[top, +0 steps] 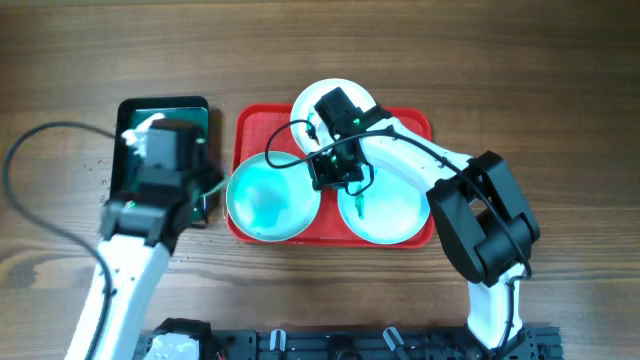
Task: Clean dirty plates on tray and stack at the side
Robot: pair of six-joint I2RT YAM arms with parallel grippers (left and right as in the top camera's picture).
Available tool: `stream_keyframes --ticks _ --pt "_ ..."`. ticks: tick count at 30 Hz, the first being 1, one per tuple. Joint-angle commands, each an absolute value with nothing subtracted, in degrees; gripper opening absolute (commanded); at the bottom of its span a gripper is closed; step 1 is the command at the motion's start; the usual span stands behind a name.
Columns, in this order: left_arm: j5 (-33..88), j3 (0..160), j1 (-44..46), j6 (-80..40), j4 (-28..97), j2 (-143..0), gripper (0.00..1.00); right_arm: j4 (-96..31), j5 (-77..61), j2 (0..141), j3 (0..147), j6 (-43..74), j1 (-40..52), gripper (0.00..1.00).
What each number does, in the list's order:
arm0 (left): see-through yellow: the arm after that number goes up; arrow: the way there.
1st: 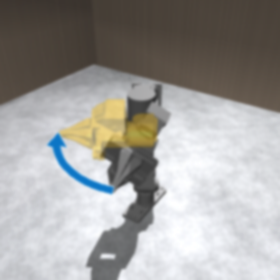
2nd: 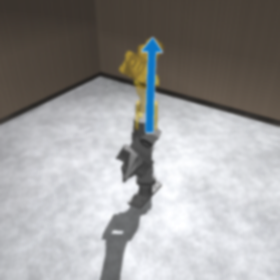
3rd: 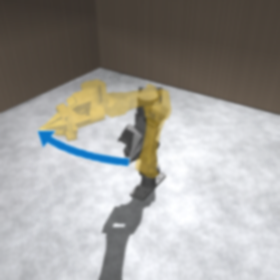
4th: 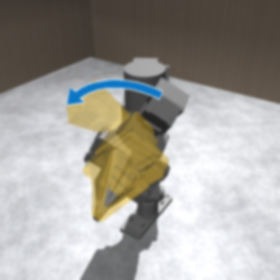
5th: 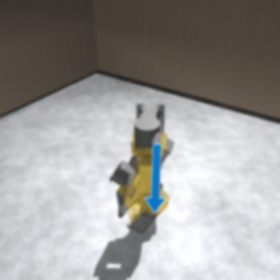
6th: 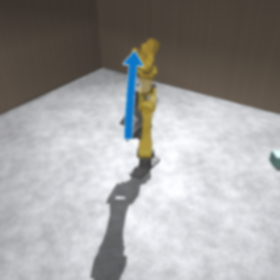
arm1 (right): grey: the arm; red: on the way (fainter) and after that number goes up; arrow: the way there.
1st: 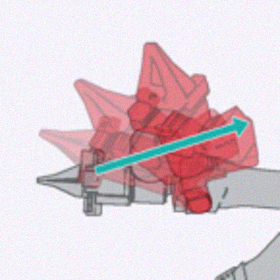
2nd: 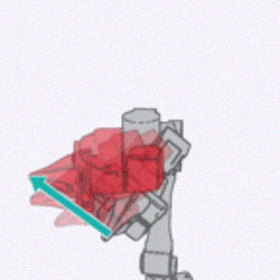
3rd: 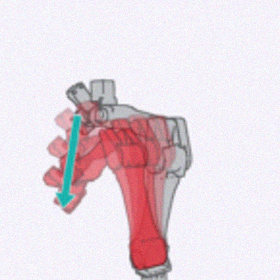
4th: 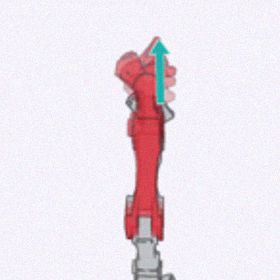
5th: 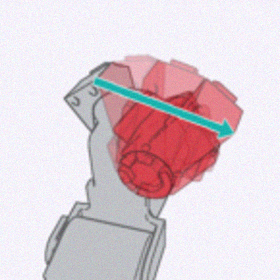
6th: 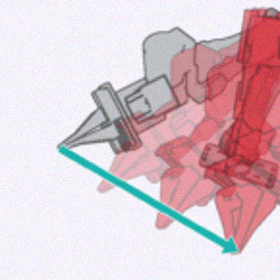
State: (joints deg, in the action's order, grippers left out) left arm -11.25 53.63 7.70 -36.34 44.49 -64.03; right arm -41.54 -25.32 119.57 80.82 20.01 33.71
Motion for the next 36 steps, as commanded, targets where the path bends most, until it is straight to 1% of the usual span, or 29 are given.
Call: stream_keyframes --ticks 1,4,8,11,13,14,22,28,30,36 --pt "-8.2 53.8 -0.1 -36.5 48.1 -61.8 0.04 -43.6 -21.2 112.1 83.7 18.3 34.0 0.04" --pt "-7.7 53.6 -3.6 -36.4 51.0 -61.9 0.04 -46.9 -8.0 106.4 84.9 18.3 35.8 0.04" --pt "-7.7 53.6 -5.8 -36.5 51.3 -61.9 0.04 -49.2 11.8 99.5 85.3 18.2 41.3 0.04" --pt "-7.7 53.6 -5.8 -36.5 51.3 -61.9 0.04 -48.8 22.6 98.2 85.3 18.1 44.6 0.04" --pt "-7.1 53.6 -5.8 -36.5 51.3 -61.9 0.04 -48.5 35.9 98.1 85.3 17.5 48.1 0.04" --pt "-7.0 53.6 -5.8 -36.5 51.3 -61.9 0.04 -48.1 38.6 98.1 85.3 15.8 49.0 0.04" --pt "-7.0 53.6 -5.8 -36.5 51.3 -61.9 0.04 -43.2 54.2 98.1 85.3 0.4 56.4 0.04" --pt "-7.1 53.6 -5.8 -36.5 51.3 -61.9 0.04 -36.5 68.9 98.1 85.3 -13.3 65.3 0.04" --pt "-7.1 53.6 -5.8 -36.5 51.3 -61.9 0.04 -36.0 69.3 98.1 85.3 -13.4 66.3 0.04" --pt "-7.1 53.6 -5.8 -36.5 51.3 -61.9 0.04 -36.1 63.2 98.1 85.1 -9.5 66.3 0.04"
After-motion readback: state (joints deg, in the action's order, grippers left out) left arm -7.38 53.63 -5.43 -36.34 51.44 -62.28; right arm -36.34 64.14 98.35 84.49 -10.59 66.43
